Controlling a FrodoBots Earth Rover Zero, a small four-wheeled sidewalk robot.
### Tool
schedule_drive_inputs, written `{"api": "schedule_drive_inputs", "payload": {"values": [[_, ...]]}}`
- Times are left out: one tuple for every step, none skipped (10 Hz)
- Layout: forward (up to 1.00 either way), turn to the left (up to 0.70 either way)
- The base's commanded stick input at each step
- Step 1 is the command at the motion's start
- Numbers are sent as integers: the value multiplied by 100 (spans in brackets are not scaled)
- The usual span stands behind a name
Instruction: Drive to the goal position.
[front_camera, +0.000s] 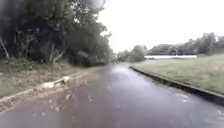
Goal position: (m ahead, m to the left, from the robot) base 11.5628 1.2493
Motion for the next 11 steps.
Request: {"api": "schedule_drive_inputs", "payload": {"values": [[70,-3],[70,-3],[70,-3],[70,-3],[70,-3],[70,-3],[70,-3],[70,-3],[70,-3],[70,-3],[70,-3]]}}
